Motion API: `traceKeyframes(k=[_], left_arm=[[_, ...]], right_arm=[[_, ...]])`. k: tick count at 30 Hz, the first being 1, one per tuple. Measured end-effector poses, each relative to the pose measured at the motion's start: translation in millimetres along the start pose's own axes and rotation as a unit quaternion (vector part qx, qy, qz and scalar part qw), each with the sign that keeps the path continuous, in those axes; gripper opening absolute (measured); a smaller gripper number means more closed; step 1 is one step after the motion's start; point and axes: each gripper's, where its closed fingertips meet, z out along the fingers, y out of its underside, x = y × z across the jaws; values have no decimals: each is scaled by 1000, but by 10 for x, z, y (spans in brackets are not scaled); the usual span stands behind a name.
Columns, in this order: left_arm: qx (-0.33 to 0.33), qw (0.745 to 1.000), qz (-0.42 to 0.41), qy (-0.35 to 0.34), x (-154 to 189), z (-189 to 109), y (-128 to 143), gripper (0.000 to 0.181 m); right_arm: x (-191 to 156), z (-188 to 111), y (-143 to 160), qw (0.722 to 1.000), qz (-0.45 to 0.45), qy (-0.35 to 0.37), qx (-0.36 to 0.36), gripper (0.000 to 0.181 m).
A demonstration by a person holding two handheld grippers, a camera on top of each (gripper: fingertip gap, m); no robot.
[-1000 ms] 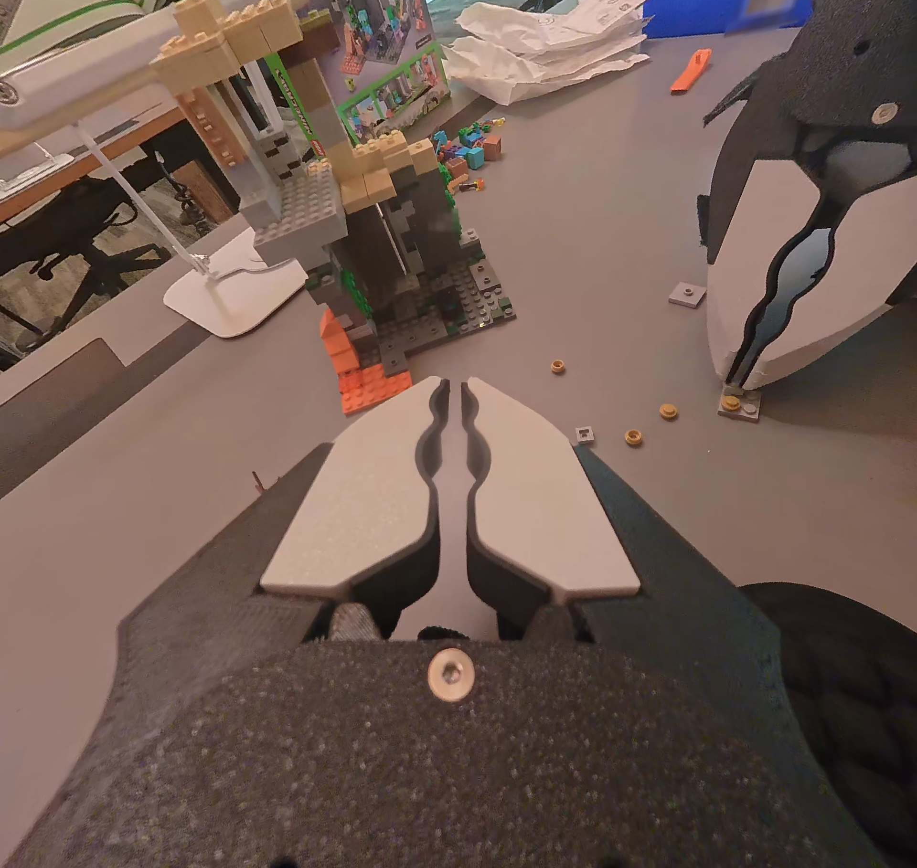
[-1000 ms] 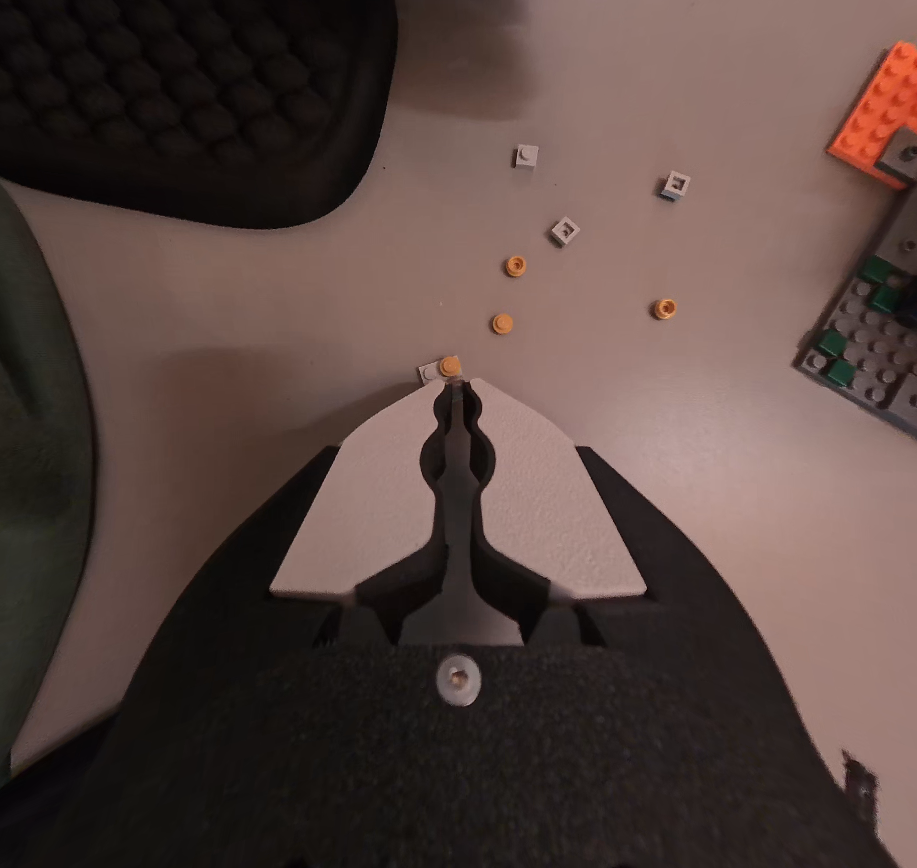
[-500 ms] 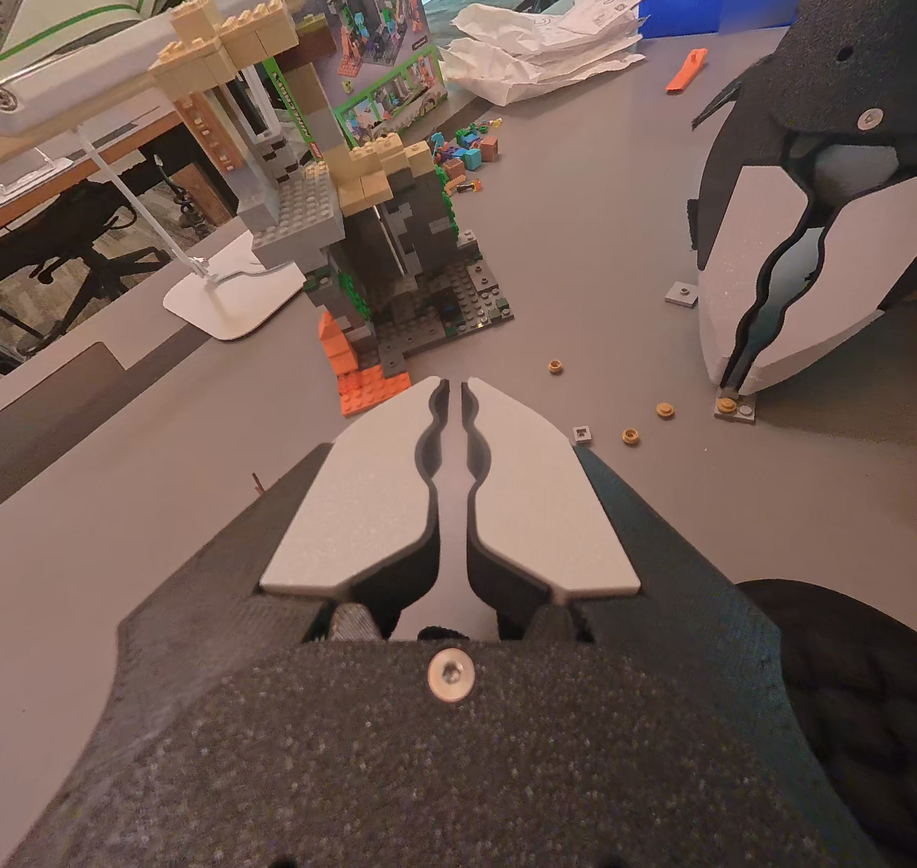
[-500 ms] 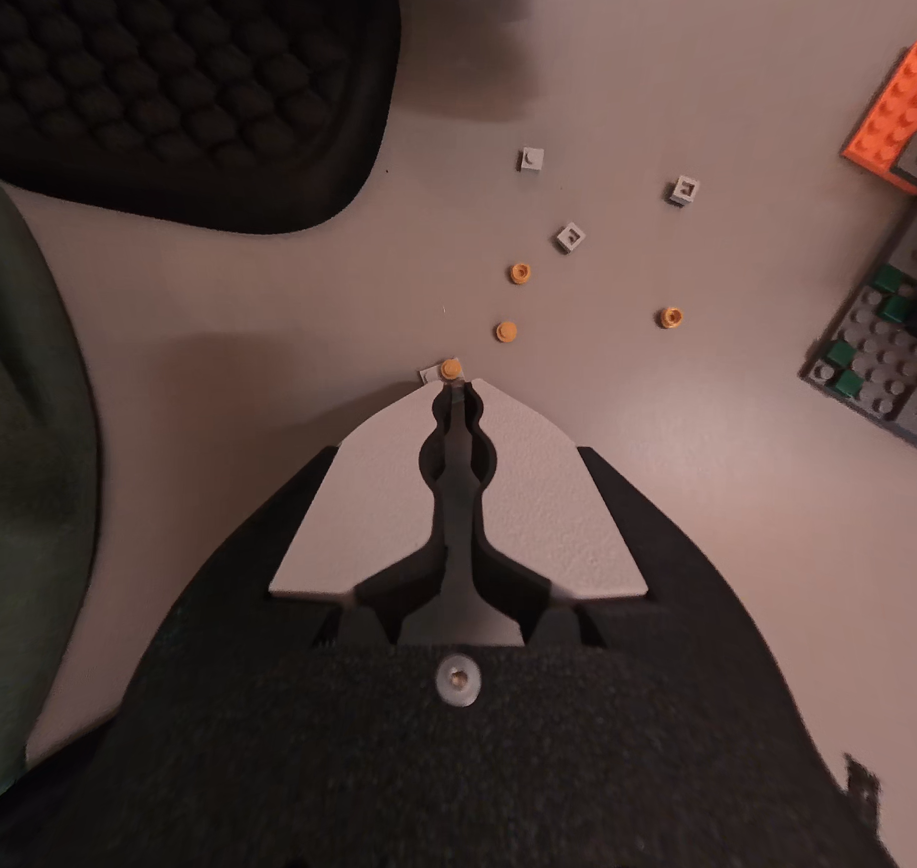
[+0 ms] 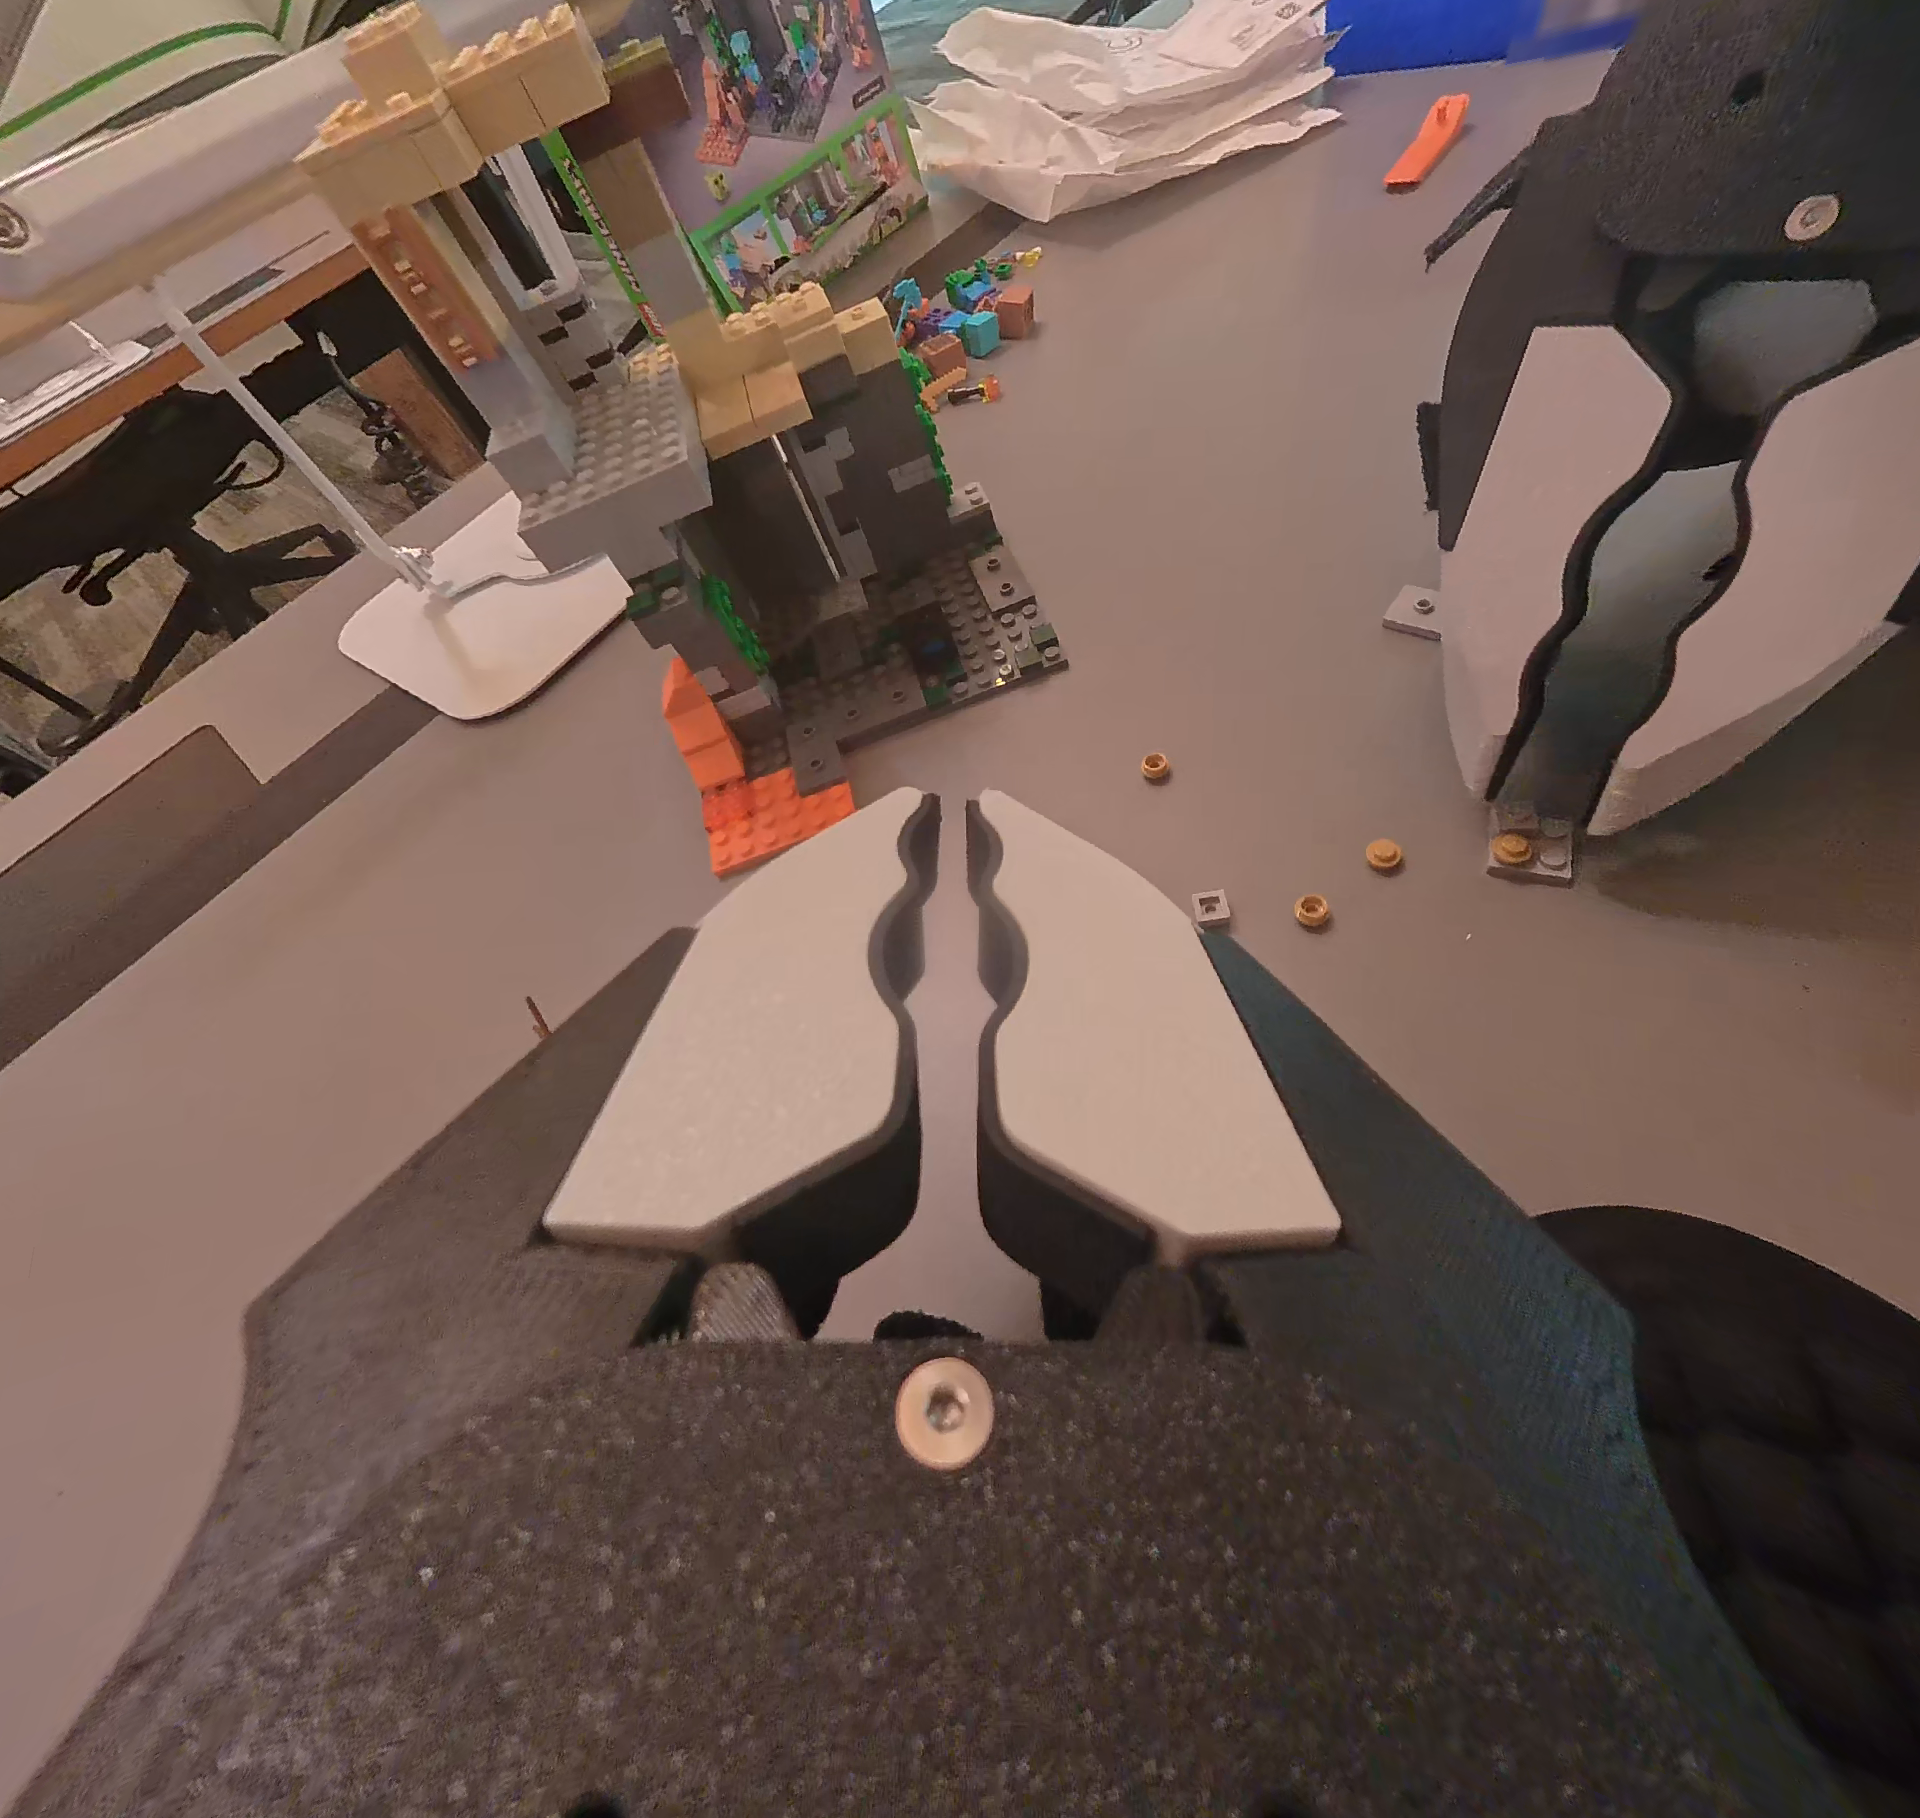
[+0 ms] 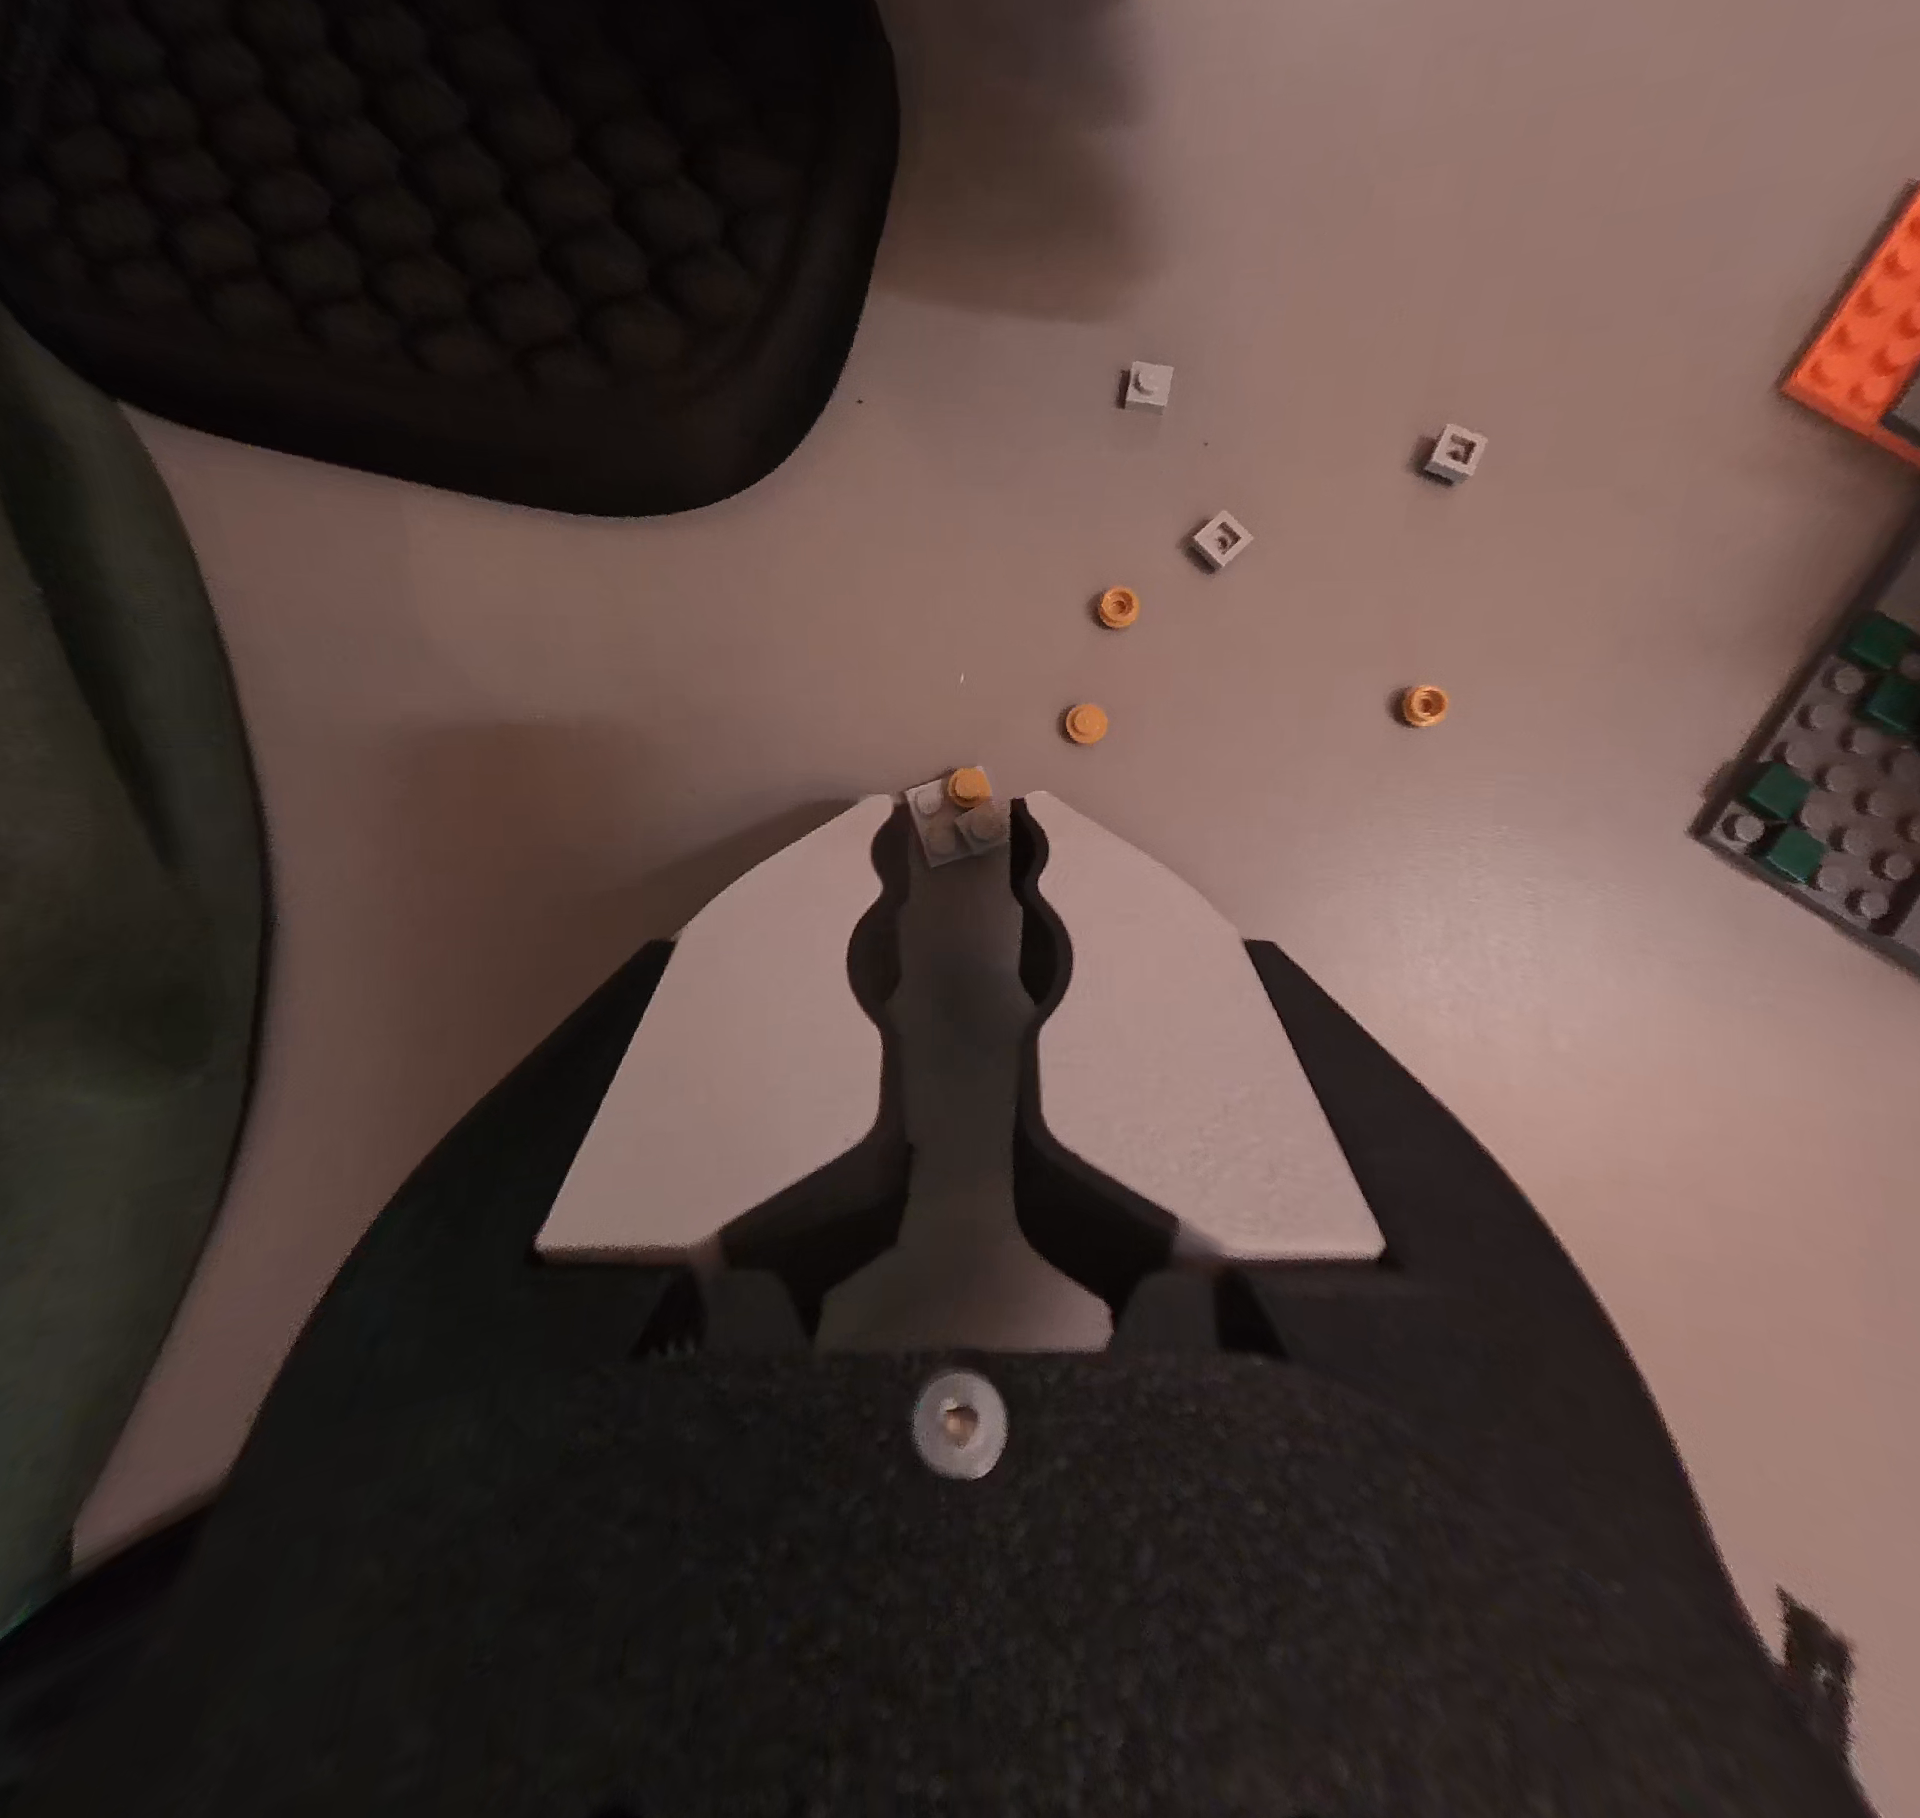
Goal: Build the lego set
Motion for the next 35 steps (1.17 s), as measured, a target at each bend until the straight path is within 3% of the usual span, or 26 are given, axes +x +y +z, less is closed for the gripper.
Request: traceKeyframes(k=[1,6,14,21,35], left_arm=[[0,1000,0,0,2,1,0,4],[0,1000,1,3,19,8,0,4],[-6,1000,2,8,36,30,35,4],[-4,1000,9,16,82,27,19,3],[-20,997,48,54,328,102,79,3]], right_arm=[[-5,-14,-1,1000,-9,-4,7,21],[8,7,89,998,-53,-21,17,27],[-8,89,92,993,-109,-40,-27,25],[-25,110,73,993,-108,-42,-32,16],[-34,112,71,993,-103,-35,-35,20]])
